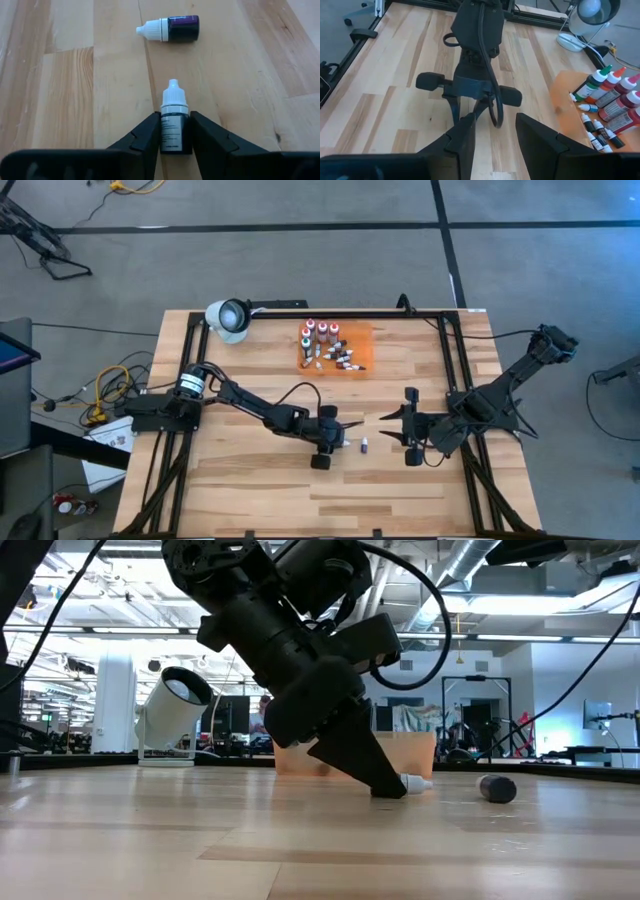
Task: Pick & Place food coloring
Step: Put the purple small food coloring bottle into the orange bin
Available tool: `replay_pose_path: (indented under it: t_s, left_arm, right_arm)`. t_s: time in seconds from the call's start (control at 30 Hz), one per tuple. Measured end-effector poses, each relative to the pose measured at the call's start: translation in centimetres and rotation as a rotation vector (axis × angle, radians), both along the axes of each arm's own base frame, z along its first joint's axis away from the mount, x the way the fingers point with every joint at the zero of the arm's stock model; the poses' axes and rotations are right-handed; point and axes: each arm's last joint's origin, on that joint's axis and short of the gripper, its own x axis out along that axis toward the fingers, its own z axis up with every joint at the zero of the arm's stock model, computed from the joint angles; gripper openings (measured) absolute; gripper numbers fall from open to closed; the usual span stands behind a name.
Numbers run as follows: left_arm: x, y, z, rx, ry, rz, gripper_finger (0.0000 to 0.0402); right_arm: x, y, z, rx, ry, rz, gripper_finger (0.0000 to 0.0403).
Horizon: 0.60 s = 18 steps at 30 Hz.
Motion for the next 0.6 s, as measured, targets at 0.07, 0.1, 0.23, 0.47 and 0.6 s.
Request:
replay_pose_path:
  t_s: [0.07,0.1,0.23,0.47,0.6]
  left_arm:
    - [0.0,-0.01,-0.01,0.004,0.0,-0.004,0.0095]
    - [0.0,-0.02,-0.02,0.005,0.0,-0.005,0.0092]
    - [0.0,-0.02,-0.01,0.006,-0.001,-0.006,0.0085]
    - [0.01,0.0,0.0,0.007,-0.001,-0.005,0.0084]
    - [0.02,0.0,0.0,0.01,-0.002,-0.009,0.0083]
  right_arm:
    - [0.0,0.0,0.0,0.0,0.0,0.0,0.0132]
    - [0.0,0.0,0.0,0.0,0.0,0.0,0.0132]
    - [0.0,0.0,0.0,0.0,0.0,0.0,0.0132]
    - [0.0,0.0,0.0,0.0,0.0,0.0,0.0133]
    - [0.0,0.0,-0.01,0.0,0.001,0.0,0.0132]
